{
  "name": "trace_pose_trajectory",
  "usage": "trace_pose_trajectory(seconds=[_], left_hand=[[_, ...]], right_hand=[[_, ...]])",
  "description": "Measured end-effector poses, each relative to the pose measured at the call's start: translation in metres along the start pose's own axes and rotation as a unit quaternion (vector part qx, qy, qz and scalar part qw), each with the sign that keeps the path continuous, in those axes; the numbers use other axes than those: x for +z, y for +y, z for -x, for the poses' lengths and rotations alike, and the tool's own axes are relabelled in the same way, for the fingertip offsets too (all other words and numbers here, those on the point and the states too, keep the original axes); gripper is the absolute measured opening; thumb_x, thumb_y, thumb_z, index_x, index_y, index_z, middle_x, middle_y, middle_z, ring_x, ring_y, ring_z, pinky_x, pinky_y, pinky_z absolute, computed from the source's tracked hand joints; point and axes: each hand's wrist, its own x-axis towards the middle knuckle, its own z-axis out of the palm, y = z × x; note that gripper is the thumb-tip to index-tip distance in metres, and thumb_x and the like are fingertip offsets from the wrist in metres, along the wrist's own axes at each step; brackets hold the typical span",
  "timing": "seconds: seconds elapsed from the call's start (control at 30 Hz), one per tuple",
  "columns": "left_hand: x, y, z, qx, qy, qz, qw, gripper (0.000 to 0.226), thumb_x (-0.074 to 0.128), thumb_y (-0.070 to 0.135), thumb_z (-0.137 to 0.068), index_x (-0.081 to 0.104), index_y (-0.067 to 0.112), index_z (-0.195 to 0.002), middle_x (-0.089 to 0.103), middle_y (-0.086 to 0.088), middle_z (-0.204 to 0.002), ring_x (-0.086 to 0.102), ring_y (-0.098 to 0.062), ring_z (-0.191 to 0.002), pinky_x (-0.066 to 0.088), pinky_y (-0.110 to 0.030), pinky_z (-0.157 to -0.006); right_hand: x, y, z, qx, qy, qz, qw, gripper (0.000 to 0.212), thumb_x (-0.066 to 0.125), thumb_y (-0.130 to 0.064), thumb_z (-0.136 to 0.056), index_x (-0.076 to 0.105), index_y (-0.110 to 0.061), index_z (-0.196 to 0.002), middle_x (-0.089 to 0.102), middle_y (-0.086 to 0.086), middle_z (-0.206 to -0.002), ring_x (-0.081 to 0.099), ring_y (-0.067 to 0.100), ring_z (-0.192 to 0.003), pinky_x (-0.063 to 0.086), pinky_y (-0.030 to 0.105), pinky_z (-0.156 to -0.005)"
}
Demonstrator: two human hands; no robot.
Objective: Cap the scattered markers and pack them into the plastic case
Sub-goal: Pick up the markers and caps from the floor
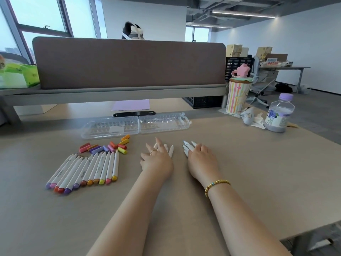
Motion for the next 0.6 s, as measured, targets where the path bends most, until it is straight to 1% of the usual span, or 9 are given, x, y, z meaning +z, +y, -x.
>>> trace_pose_trajectory(seconds=[0.1,0.2,0.3,0.33,0.4,0.47,0.5,0.53,0.6], left_hand=[[-0.006,0.000,0.008,0.010,-0.030,0.006,0.999,0.061,0.020,0.025,-0.099,-0.013,0.009,-0.148,-0.014,-0.016,-0.155,-0.009,-0.039,-0.143,0.007,-0.052,-0.114],[-0.006,-0.006,0.009,0.044,-0.038,-0.031,0.998,0.064,0.015,0.040,-0.099,-0.006,0.008,-0.149,-0.013,-0.012,-0.157,-0.012,-0.033,-0.144,0.000,-0.050,-0.115],[-0.002,-0.011,0.010,0.042,-0.013,-0.030,0.999,0.064,0.014,0.042,-0.099,-0.003,0.008,-0.150,-0.010,-0.012,-0.157,-0.010,-0.031,-0.144,-0.001,-0.048,-0.115],[-0.001,-0.011,0.011,0.032,-0.001,-0.022,0.999,0.063,0.013,0.040,-0.099,-0.002,0.007,-0.150,-0.009,-0.011,-0.157,-0.009,-0.030,-0.144,0.000,-0.047,-0.115],[0.001,-0.008,0.013,0.023,0.016,-0.006,1.000,0.060,0.012,0.036,-0.099,-0.001,0.007,-0.150,-0.007,-0.011,-0.158,-0.007,-0.030,-0.145,0.003,-0.046,-0.116],[0.001,-0.007,0.013,0.016,0.011,0.010,1.000,0.059,0.012,0.034,-0.099,0.001,0.007,-0.150,-0.006,-0.011,-0.158,-0.006,-0.032,-0.145,0.005,-0.045,-0.116],[-0.003,-0.008,0.012,0.017,0.005,0.022,1.000,0.058,0.014,0.033,-0.100,0.003,0.007,-0.150,-0.005,-0.013,-0.157,-0.004,-0.034,-0.144,0.006,-0.046,-0.116],[-0.006,-0.012,0.009,0.029,0.005,0.028,0.999,0.055,0.016,0.030,-0.100,0.008,0.007,-0.149,-0.003,-0.016,-0.157,-0.002,-0.036,-0.144,0.007,-0.048,-0.117],[-0.015,-0.024,0.002,0.081,0.012,0.026,0.996,0.051,0.021,0.025,-0.101,0.015,0.008,-0.148,0.000,-0.017,-0.156,-0.005,-0.035,-0.144,0.006,-0.048,-0.117]], right_hand=[[-0.002,0.000,0.001,0.003,0.003,0.009,1.000,0.051,0.025,-0.034,-0.102,0.030,0.003,-0.137,0.037,0.018,-0.140,0.036,0.030,-0.130,0.028,0.035,-0.106],[-0.008,0.002,0.002,-0.020,-0.009,0.013,1.000,0.051,0.022,-0.030,-0.102,0.024,0.002,-0.142,0.024,0.018,-0.150,0.025,0.029,-0.138,0.020,0.038,-0.111],[-0.008,0.001,0.004,-0.046,-0.050,0.013,0.998,0.054,0.017,-0.031,-0.103,0.011,-0.003,-0.149,0.004,0.012,-0.158,0.006,0.024,-0.145,0.010,0.041,-0.116],[-0.007,-0.001,0.003,-0.043,-0.056,0.015,0.997,0.055,0.016,-0.032,-0.103,0.008,-0.003,-0.150,0.000,0.011,-0.158,0.002,0.023,-0.146,0.008,0.041,-0.117],[-0.003,-0.006,0.002,-0.031,-0.051,0.003,0.998,0.056,0.015,-0.032,-0.103,0.007,-0.002,-0.149,0.000,0.011,-0.158,0.000,0.022,-0.146,0.010,0.041,-0.117],[-0.002,-0.007,-0.001,0.004,-0.044,-0.061,0.997,0.054,0.016,-0.029,-0.102,0.013,0.000,-0.148,0.007,0.014,-0.157,0.006,0.025,-0.145,0.016,0.040,-0.115],[-0.005,-0.006,-0.001,0.016,-0.034,-0.109,0.993,0.051,0.017,-0.024,-0.101,0.021,0.003,-0.144,0.015,0.017,-0.154,0.014,0.027,-0.142,0.021,0.039,-0.113],[-0.008,-0.004,-0.002,0.016,-0.022,-0.152,0.988,0.046,0.018,-0.019,-0.100,0.032,0.004,-0.137,0.027,0.020,-0.148,0.024,0.030,-0.137,0.027,0.038,-0.108],[-0.020,0.004,-0.005,0.021,0.001,-0.213,0.977,0.035,0.022,-0.012,-0.100,0.048,-0.002,-0.121,0.045,0.017,-0.133,0.043,0.030,-0.121,0.035,0.036,-0.096]])
